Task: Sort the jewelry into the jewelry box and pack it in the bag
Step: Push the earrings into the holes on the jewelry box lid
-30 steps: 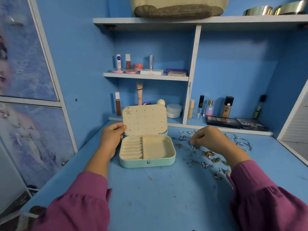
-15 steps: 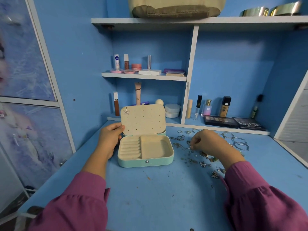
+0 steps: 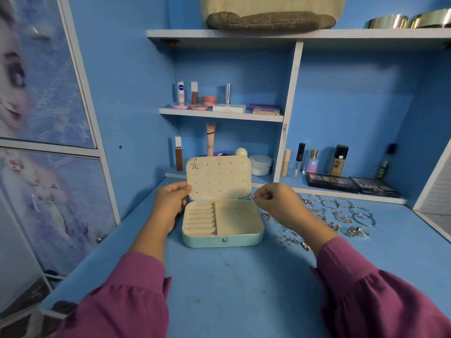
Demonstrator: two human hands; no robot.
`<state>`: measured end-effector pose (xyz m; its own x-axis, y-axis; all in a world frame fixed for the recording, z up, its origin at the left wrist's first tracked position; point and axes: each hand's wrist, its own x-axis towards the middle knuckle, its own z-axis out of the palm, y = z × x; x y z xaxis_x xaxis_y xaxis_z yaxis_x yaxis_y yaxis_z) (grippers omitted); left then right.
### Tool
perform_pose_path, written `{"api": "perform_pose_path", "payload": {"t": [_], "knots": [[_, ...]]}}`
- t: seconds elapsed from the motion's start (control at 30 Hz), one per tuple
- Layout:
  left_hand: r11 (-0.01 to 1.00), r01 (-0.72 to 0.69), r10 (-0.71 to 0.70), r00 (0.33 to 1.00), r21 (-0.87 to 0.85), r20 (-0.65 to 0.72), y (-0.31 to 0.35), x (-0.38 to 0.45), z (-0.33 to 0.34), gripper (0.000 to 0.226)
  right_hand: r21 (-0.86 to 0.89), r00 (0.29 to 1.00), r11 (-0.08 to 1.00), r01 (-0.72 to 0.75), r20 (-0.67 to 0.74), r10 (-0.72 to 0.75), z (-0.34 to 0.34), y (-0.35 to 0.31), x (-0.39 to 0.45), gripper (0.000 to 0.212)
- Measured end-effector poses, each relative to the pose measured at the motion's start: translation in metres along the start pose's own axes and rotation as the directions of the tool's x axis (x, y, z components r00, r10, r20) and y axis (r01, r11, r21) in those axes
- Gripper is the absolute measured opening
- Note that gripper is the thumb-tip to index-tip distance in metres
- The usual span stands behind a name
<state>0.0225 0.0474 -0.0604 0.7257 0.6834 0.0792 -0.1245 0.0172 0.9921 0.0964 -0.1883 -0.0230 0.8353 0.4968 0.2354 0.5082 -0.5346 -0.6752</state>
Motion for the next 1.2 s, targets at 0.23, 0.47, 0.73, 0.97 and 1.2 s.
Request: {"api": "perform_pose_path", "payload": {"t": [0.23, 0.47, 0.73, 0.97, 1.2], "knots": [[0.999, 0.008, -0.008, 1.0, -0.031, 0.013, -0.001, 0.001, -0.002, 0.021, -0.072, 0.975, 0.98, 0.186, -0.113, -0.193, 0.048, -0.039, 0.03, 0.011], [0.999, 0.0, 0.002, 0.999, -0.039, 0.032, -0.001, 0.001, -0.003, 0.018, -0.267, 0.954, 0.941, 0.208, -0.156, -0.256, 0.073, -0.069, 0.048, 0.022], [1.0, 0.0, 0.001, 0.999, -0.031, 0.032, 0.0, 0.001, -0.003, 0.016, -0.299, 0.944, 0.929, 0.217, -0.177, -0.278, 0.081, -0.075, 0.054, 0.021], [0.999, 0.011, -0.01, 0.999, -0.037, 0.034, 0.002, -0.001, -0.003, 0.015, -0.304, 0.944, 0.929, 0.211, -0.184, -0.275, 0.083, -0.079, 0.057, 0.023], [0.999, 0.008, -0.007, 1.0, -0.048, 0.015, 0.005, -0.003, -0.002, 0.016, -0.299, 0.926, 0.936, 0.187, -0.265, -0.269, 0.087, -0.083, 0.054, 0.02]]}}
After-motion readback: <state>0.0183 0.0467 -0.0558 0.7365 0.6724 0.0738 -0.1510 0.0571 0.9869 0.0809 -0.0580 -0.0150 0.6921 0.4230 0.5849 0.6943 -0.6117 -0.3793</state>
